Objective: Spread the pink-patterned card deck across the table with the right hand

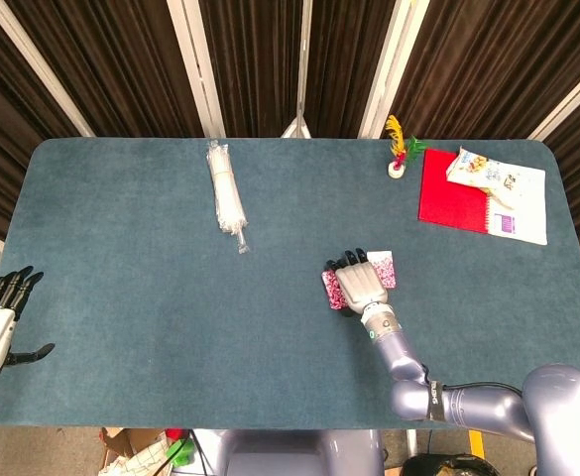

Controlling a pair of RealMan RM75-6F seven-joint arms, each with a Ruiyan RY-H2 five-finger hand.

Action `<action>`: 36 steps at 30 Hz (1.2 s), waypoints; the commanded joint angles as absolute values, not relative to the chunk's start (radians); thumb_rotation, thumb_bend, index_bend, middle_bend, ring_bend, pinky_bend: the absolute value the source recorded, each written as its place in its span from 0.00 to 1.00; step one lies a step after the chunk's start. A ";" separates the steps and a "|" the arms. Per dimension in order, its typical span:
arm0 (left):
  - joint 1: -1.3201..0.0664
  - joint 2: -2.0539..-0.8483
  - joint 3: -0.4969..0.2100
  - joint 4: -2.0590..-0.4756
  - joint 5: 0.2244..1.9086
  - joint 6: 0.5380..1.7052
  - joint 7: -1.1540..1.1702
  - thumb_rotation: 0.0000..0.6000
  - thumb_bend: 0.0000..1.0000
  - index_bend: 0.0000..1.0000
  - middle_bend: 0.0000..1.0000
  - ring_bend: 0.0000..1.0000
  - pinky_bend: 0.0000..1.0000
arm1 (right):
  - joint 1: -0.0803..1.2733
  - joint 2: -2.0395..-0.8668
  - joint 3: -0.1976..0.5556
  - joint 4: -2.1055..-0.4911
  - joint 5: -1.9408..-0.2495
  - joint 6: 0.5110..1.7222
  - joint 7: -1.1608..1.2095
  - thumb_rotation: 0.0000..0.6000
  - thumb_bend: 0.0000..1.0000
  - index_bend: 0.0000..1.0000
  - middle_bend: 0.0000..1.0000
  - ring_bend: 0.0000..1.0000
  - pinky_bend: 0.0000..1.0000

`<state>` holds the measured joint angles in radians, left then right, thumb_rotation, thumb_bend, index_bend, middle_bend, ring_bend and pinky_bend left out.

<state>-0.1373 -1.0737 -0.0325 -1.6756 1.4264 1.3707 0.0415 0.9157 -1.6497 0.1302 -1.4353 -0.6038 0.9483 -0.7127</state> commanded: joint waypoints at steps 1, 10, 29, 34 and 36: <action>-0.137 -1.073 -0.033 -1.675 1.426 1.371 0.040 1.00 0.00 0.00 0.00 0.00 0.00 | 0.915 -1.647 0.127 -1.438 -0.599 0.948 -0.716 1.00 0.26 0.13 0.19 0.06 0.00; -0.137 -1.073 -0.032 -1.676 1.425 1.370 0.037 1.00 0.00 0.00 0.00 0.00 0.00 | 0.915 -1.638 0.121 -1.446 -0.587 0.951 -0.727 1.00 0.26 0.12 0.19 0.06 0.00; -0.136 -1.073 -0.031 -1.676 1.428 1.371 0.035 1.00 0.00 0.00 0.00 0.00 0.00 | 0.883 -1.595 0.118 -1.492 -0.673 0.998 -0.681 1.00 0.29 0.52 0.43 0.18 0.00; -0.136 -1.074 -0.031 -1.675 1.428 1.374 0.035 1.00 0.00 0.00 0.00 0.00 0.00 | 0.858 -1.529 0.119 -1.543 -0.718 1.022 -0.650 1.00 0.29 0.52 0.43 0.18 0.00; -0.136 -1.074 -0.032 -1.674 1.427 1.374 0.036 1.00 0.00 0.00 0.00 0.00 0.00 | 0.846 -1.499 0.119 -1.556 -0.726 1.030 -0.641 1.00 0.29 0.52 0.43 0.18 0.00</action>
